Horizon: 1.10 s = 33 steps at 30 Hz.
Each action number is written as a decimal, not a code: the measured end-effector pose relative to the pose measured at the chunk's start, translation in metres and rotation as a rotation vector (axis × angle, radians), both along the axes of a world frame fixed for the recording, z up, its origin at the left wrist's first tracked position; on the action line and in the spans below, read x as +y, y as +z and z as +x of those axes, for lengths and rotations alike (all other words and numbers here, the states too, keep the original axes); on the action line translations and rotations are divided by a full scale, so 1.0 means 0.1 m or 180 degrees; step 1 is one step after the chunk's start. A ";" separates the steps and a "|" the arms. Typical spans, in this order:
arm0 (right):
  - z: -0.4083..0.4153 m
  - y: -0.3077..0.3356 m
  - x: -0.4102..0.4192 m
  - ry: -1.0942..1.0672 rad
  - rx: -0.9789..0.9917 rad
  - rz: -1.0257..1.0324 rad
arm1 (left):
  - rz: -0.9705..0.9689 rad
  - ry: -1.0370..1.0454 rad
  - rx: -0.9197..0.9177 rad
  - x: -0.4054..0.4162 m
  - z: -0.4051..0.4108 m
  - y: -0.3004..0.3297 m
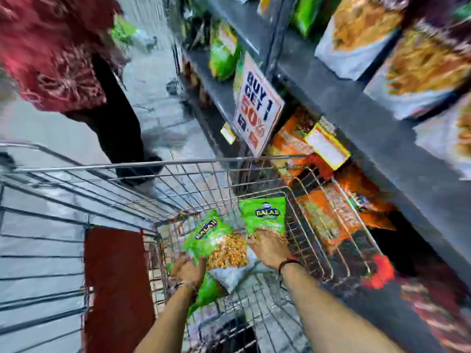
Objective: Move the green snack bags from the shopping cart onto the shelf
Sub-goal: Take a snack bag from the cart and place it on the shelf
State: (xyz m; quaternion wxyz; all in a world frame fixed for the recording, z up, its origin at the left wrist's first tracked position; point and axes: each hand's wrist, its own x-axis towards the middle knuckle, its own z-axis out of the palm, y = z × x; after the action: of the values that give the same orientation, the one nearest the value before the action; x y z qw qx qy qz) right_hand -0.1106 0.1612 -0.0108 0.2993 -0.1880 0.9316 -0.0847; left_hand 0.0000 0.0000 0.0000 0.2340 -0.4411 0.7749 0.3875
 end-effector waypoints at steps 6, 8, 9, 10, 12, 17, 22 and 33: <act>-0.21 -0.51 -0.31 -0.0105 -0.0822 0.0079 | 0.1260 0.1116 -0.0185 -0.01 -0.17 -0.85; -0.27 -0.68 -0.34 -0.0104 -0.0921 0.0157 | 0.1356 0.1324 -0.0175 -0.03 -0.23 -1.05; -0.29 -0.73 -0.36 -0.0136 -0.0984 0.0175 | 0.1448 0.1579 -0.0049 -0.01 -0.27 -1.05; -0.29 -0.79 -0.38 -0.0165 -0.1051 0.0171 | 0.1569 0.1864 0.0065 -0.01 -0.30 -1.07; -0.27 -0.84 -0.42 -0.0318 -0.1094 0.0087 | 0.1616 0.2279 0.0224 -0.01 -0.33 -1.09; -0.21 -0.71 -0.45 -0.1259 -0.1315 -0.0463 | 0.1727 0.2606 0.0489 0.01 -0.33 -1.05; -0.14 -0.21 -0.28 -0.1697 -0.1072 -0.0827 | 0.1835 0.1951 0.1147 0.13 -0.34 -0.58; 0.09 1.74 0.83 -0.2408 0.0640 -0.2546 | 0.1603 -0.0187 0.2819 0.86 -0.85 1.50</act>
State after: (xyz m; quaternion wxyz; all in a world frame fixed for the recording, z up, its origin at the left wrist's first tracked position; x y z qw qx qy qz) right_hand -0.1019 0.2444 0.1630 0.0631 0.0535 0.8534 -0.5146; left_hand -0.0855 0.0857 0.1499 -0.0070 -0.1425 0.6944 0.7053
